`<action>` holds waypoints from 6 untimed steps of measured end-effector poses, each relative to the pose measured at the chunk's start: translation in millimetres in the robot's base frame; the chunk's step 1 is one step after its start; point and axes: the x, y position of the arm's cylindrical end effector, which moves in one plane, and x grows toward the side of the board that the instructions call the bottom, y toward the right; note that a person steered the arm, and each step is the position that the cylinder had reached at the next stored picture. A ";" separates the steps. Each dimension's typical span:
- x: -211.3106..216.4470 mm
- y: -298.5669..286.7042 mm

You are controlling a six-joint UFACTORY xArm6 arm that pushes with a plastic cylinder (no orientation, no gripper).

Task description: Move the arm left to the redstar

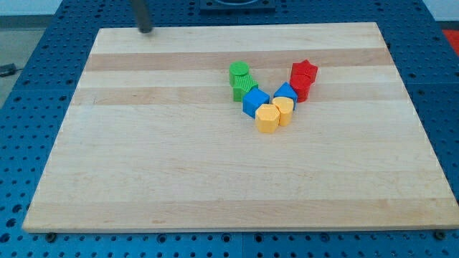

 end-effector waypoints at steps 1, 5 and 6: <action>0.5 83.3; 139.0 227.0; 175.7 226.8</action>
